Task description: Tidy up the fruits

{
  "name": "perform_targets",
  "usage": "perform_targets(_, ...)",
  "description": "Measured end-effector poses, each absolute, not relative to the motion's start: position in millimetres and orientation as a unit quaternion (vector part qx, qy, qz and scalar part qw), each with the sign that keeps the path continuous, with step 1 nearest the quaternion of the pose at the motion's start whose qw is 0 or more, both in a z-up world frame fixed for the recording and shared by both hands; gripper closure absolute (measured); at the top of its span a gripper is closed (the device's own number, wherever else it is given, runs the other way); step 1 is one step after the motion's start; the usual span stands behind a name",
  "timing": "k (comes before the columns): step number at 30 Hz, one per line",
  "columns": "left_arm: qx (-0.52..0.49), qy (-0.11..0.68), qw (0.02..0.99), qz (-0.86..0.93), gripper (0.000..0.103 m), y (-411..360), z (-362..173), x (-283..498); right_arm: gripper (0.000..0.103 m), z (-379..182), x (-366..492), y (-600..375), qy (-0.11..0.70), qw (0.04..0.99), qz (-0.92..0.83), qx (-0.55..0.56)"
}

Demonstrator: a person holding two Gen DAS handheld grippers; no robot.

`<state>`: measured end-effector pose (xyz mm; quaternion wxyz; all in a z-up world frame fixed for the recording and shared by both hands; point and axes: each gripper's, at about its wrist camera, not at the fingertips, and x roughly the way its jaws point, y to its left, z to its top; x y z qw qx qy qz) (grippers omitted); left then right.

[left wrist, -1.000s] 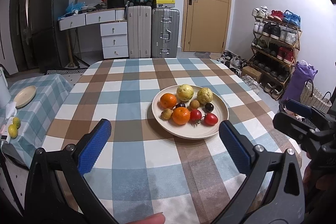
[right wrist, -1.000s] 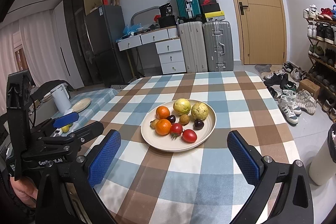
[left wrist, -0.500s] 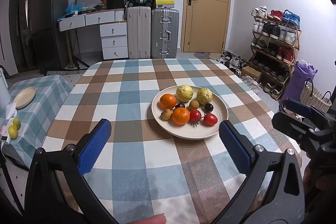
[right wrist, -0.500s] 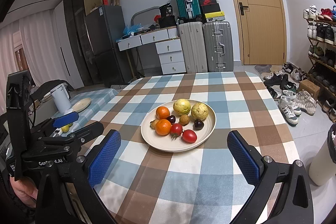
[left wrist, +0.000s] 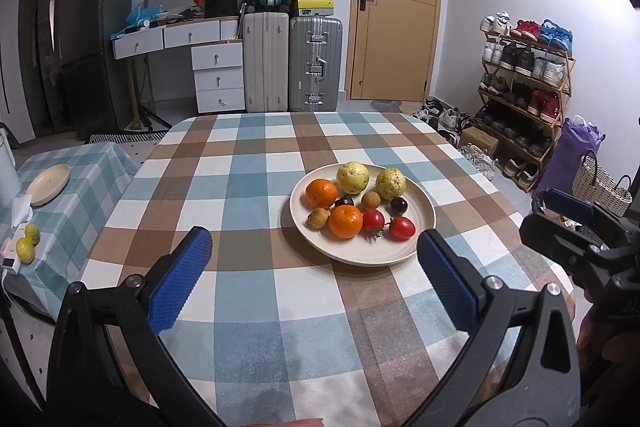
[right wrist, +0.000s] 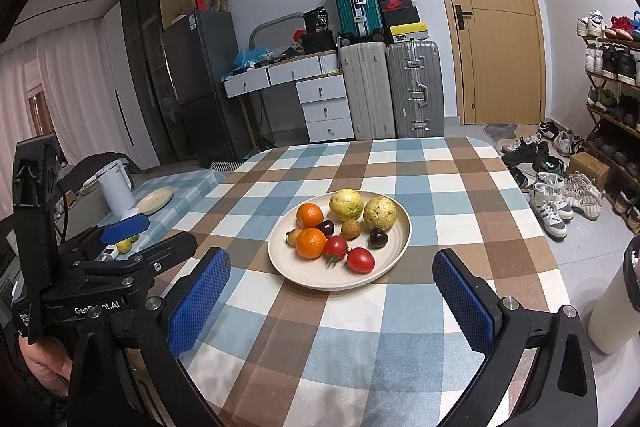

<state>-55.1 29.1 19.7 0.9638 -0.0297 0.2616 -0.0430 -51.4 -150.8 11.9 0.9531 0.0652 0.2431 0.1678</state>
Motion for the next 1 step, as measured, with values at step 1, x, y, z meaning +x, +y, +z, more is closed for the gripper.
perform_targets(1, -0.030, 0.263, 0.963, -0.044, 0.001, 28.9, 19.8, -54.7, 0.000, 12.3, -51.3, -150.5, 0.243, 0.953, 0.168, 0.065)
